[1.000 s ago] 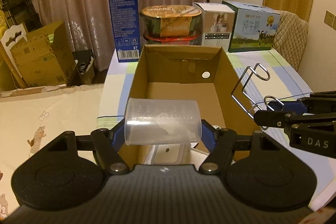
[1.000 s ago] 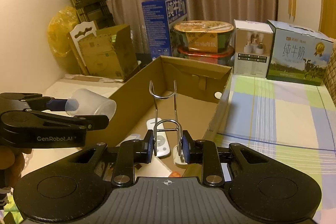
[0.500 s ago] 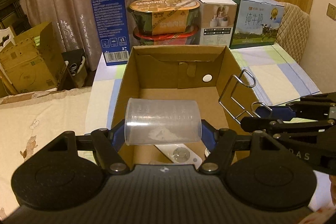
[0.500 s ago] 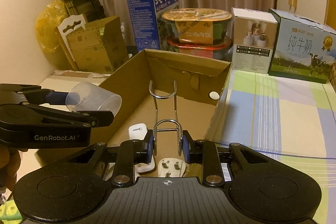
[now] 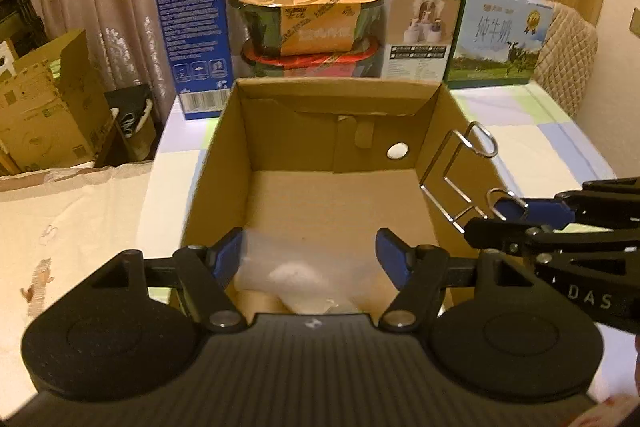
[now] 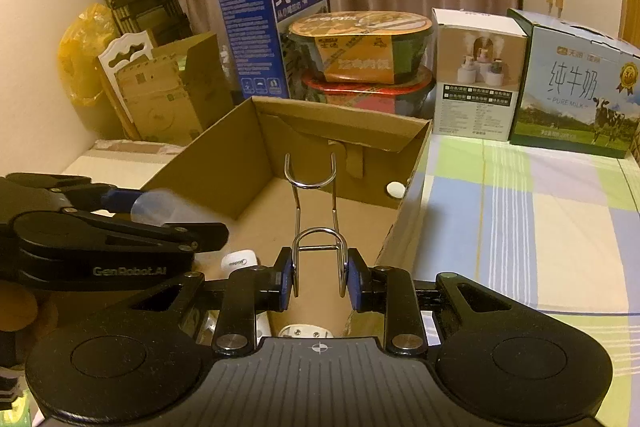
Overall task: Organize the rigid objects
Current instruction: 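Lower the clear cup into the box and open the left tool, then lower the wire stand into the box and open the right tool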
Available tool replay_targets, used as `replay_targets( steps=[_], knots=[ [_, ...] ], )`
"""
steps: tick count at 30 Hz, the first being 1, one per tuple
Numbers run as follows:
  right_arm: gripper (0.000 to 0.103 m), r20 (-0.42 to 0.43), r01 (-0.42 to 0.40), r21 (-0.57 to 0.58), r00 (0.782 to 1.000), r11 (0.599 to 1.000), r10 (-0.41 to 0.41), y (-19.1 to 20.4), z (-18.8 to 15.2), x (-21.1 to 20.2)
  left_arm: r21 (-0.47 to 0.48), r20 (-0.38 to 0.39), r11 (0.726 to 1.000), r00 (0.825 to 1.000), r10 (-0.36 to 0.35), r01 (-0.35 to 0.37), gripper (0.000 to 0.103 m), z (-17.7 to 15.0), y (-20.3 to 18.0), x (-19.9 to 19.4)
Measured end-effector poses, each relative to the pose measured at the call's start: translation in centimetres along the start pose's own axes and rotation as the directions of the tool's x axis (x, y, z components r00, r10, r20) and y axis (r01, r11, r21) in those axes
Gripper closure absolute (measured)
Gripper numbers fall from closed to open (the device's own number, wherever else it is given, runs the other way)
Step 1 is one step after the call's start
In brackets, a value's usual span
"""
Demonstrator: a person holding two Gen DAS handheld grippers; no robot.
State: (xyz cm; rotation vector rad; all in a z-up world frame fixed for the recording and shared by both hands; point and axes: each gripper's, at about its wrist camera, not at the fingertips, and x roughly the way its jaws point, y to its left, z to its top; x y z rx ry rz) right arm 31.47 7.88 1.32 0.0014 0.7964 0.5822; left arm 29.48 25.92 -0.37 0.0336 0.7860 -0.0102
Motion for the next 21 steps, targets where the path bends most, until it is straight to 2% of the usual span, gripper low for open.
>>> replay_targets(
  steps=[9, 21],
  knots=[
    [0.079, 0.012, -0.011, 0.016, 1.000, 1.000, 0.011, -0.6, 0.3, -0.3, 0.020, 0.014, 1.000, 1.000, 0.015, -0.015, 0.033, 0.7, -0.5, 0.0],
    [0.079, 0.003, -0.023, 0.028, 1.000, 0.999, 0.023, 0.1, 0.2, -0.7, 0.017, -0.011, 0.999, 0.999, 0.049, -0.049, 0.031, -0.7, 0.2, -1.6]
  ],
)
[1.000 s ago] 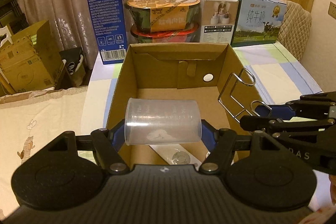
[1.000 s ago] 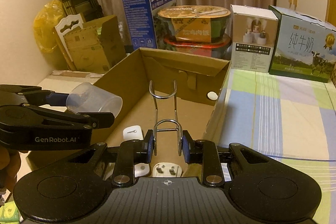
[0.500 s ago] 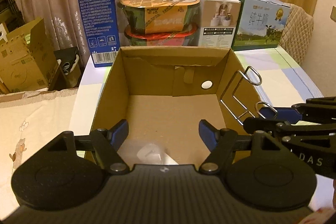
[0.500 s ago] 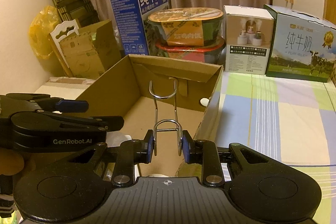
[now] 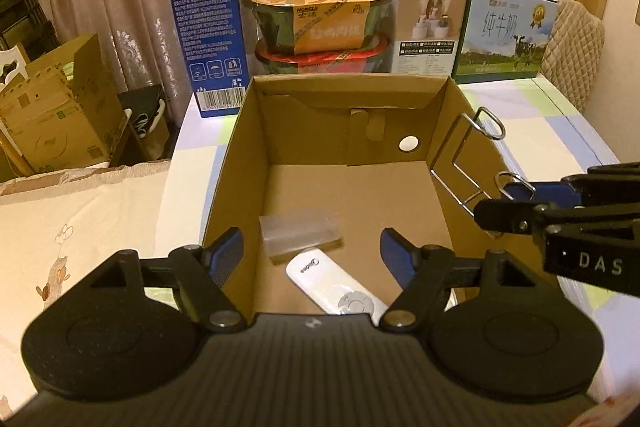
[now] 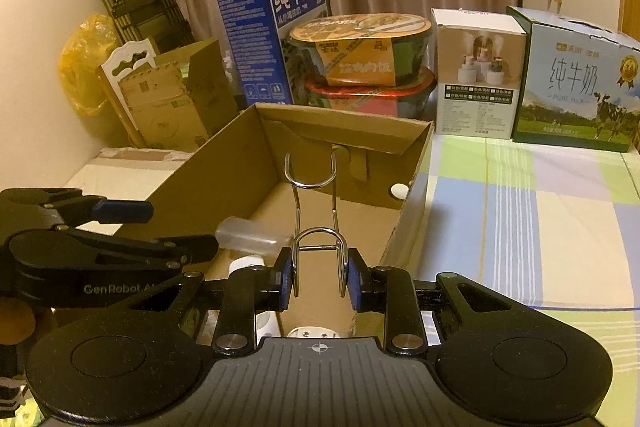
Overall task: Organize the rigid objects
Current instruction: 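Lower the wire stand into the box and open the right tool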
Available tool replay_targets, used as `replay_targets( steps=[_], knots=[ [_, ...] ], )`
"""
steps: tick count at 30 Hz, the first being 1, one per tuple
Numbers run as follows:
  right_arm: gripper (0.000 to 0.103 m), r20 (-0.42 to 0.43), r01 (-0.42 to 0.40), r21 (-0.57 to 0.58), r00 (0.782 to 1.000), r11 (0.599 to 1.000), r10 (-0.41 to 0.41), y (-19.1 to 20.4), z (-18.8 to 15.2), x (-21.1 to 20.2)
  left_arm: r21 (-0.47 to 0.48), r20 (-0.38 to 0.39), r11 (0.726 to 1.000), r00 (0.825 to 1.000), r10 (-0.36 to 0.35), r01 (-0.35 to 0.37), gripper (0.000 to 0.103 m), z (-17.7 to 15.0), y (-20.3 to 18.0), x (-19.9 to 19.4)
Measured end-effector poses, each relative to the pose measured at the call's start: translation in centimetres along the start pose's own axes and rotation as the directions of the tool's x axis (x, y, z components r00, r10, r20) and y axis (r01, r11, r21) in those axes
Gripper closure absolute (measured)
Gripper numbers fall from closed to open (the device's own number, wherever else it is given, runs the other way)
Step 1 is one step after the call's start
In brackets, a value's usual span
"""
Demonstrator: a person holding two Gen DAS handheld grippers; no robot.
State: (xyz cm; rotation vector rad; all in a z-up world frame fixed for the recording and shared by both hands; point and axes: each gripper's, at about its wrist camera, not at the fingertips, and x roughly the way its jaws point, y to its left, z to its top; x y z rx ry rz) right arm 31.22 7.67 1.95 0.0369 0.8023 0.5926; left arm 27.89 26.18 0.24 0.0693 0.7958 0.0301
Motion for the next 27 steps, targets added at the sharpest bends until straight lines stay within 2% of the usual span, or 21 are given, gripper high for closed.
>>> replay_targets(
  steps=[17, 20, 21, 23, 24, 27],
  knots=[
    [0.079, 0.002, 0.001, 0.028, 1.000, 1.000, -0.001, 0.5, 0.2, 0.7, -0.006, 0.000, 1.000, 1.000, 0.002, -0.002, 0.029, -0.4, 0.4, -0.5],
    [0.078, 0.016, -0.018, 0.052, 1.000, 0.998, 0.017, 0.1, 0.2, 0.8, -0.008, -0.004, 1.000, 1.000, 0.005, -0.005, 0.023, -0.6, 0.3, -0.4],
    [0.075, 0.022, -0.028, 0.063, 0.999, 0.998, 0.027, -0.1, 0.3, 0.7, -0.009, -0.002, 1.000, 1.000, 0.007, -0.007, 0.021, -0.6, 0.3, -0.4],
    [0.035, 0.046, -0.036, 0.094, 0.998, 0.995, 0.032, -0.5, 0.4, 0.3, -0.011, 0.001, 1.000, 1.000, 0.009, -0.009, 0.018, -0.8, 0.4, -0.5],
    [0.030, 0.070, -0.043, 0.104, 0.997, 0.994, 0.036, -0.7, 0.4, -0.1, -0.013, 0.001, 1.000, 1.000, 0.012, -0.012, 0.017, -0.8, 0.4, -0.6],
    [0.029, 0.090, -0.041, 0.107, 0.995, 0.993, 0.031, -1.0, 0.6, -1.2, -0.023, 0.010, 1.000, 1.000, 0.021, -0.021, 0.011, -1.0, 0.4, -1.2]
  ],
)
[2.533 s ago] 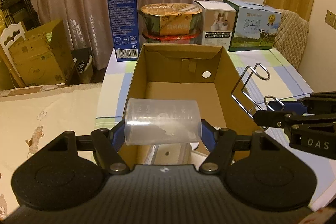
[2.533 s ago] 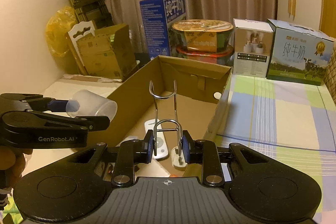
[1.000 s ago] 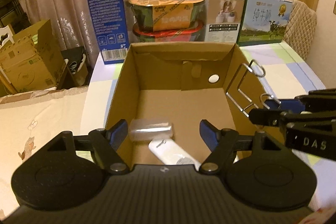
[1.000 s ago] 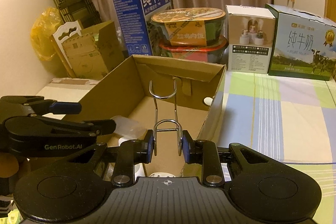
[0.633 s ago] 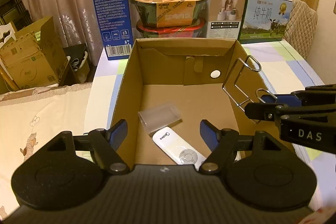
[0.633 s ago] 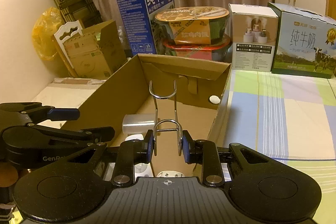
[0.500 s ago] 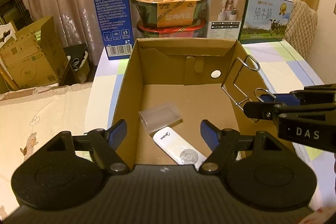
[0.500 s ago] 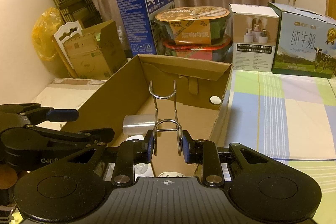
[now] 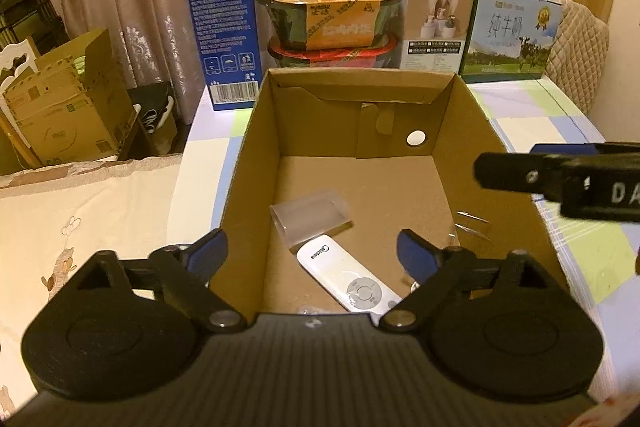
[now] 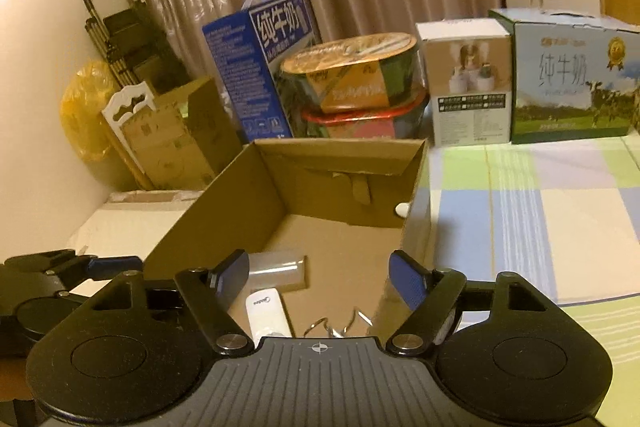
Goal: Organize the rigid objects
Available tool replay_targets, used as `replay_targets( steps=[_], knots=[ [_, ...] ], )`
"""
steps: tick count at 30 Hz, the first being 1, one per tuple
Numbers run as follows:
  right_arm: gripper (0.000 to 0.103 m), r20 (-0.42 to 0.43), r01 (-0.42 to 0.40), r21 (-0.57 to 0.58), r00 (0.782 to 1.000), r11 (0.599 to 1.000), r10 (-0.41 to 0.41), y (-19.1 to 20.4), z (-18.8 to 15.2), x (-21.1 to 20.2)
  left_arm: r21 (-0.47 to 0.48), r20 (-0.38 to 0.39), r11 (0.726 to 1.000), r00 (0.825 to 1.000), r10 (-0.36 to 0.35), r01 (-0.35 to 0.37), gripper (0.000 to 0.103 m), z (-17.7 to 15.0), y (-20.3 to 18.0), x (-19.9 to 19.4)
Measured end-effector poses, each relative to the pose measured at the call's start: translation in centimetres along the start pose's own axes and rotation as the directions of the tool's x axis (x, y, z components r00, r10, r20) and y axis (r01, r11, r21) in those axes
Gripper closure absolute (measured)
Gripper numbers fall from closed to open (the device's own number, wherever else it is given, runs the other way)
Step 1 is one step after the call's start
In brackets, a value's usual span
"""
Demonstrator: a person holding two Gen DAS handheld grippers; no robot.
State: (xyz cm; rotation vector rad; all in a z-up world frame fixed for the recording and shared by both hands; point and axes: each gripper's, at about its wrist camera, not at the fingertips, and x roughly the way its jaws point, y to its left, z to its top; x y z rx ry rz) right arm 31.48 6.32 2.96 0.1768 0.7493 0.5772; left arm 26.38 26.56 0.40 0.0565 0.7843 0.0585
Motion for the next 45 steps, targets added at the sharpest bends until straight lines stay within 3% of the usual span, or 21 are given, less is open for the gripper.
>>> replay_targets(
  steps=[8, 13, 28, 38, 45],
  knots=[
    [0.027, 0.013, 0.009, 0.011, 1.000, 1.000, -0.009, 0.1, 0.4, -3.9, -0.020, 0.038, 1.000, 0.999, 0.015, -0.015, 0.001, -0.6, -0.6, -3.9],
    [0.026, 0.014, 0.011, 0.005, 1.000, 1.000, -0.011, 0.9, -0.3, -7.3, -0.021, 0.052, 0.999, 0.998, 0.027, -0.026, 0.001, -1.4, -1.4, -7.1],
    [0.019, -0.010, 0.103, -0.019, 0.995, 0.994, -0.103, 4.3, -5.2, -17.1, -0.058, 0.107, 0.998, 0.994, 0.018, -0.012, 0.001, -5.6, -4.2, -17.1],
    [0.018, -0.005, 0.154, -0.017, 0.988, 0.988, -0.154, 6.0, -8.2, -21.1, -0.037, 0.100, 0.999, 0.994, 0.036, -0.032, 0.001, -7.8, -4.4, -21.1],
    [0.018, -0.007, 0.182, -0.014, 0.983, 0.983, -0.182, 6.4, -10.5, -22.7, -0.050, 0.089, 0.999, 0.996, 0.010, -0.005, 0.001, -10.2, -4.7, -22.7]
  ],
)
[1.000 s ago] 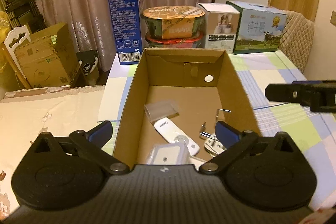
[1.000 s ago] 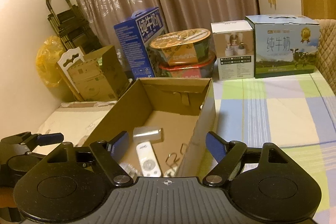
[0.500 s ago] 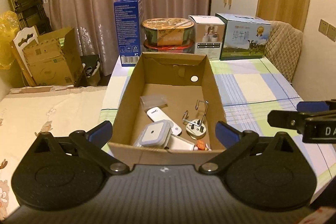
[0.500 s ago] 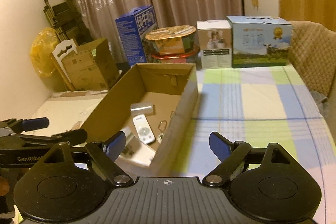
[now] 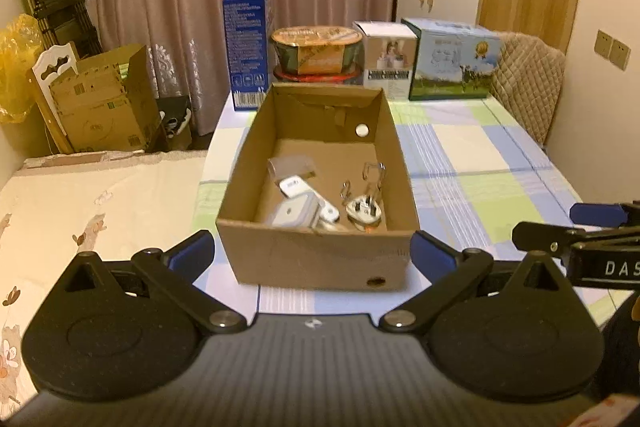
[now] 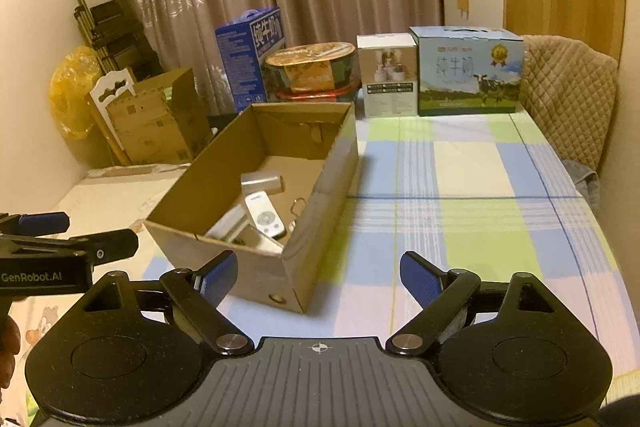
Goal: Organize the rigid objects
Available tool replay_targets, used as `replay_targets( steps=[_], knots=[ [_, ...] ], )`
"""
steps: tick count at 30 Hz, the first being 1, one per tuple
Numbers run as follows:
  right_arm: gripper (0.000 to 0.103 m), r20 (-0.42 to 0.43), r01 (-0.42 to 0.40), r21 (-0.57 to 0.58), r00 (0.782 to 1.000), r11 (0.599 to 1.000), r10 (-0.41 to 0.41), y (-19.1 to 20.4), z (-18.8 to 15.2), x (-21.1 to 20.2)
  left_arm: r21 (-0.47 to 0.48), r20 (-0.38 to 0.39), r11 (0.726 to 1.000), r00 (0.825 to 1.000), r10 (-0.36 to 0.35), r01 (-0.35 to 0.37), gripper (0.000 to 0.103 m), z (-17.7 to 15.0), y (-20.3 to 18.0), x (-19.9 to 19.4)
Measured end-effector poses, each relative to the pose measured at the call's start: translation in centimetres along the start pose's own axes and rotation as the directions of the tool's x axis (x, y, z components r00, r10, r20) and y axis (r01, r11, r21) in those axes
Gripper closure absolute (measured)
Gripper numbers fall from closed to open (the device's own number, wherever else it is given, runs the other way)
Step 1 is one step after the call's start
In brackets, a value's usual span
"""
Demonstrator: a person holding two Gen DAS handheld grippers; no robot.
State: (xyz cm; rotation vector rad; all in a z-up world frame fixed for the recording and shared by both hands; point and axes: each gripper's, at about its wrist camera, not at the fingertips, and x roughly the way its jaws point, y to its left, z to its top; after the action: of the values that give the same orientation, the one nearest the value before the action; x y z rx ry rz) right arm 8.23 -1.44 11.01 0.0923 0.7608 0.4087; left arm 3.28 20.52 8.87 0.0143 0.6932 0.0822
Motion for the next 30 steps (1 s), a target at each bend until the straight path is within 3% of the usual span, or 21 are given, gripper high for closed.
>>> replay_targets(
  steps=[12, 30],
  knots=[
    [0.018, -0.053, 0.020, -0.007, 0.998, 1.000, -0.020, -0.5, -3.4, 0.6, -0.027, -0.035, 0.999, 0.999, 0.034, -0.035, 0.001, -3.0, -1.0, -0.2],
    [0.018, -0.060, 0.051, -0.007, 0.997, 0.999, -0.051, -1.2, -3.9, 0.9, -0.014, -0.044, 0.999, 0.998, 0.044, -0.044, 0.001, -3.5, -1.6, 0.5]
  ],
)
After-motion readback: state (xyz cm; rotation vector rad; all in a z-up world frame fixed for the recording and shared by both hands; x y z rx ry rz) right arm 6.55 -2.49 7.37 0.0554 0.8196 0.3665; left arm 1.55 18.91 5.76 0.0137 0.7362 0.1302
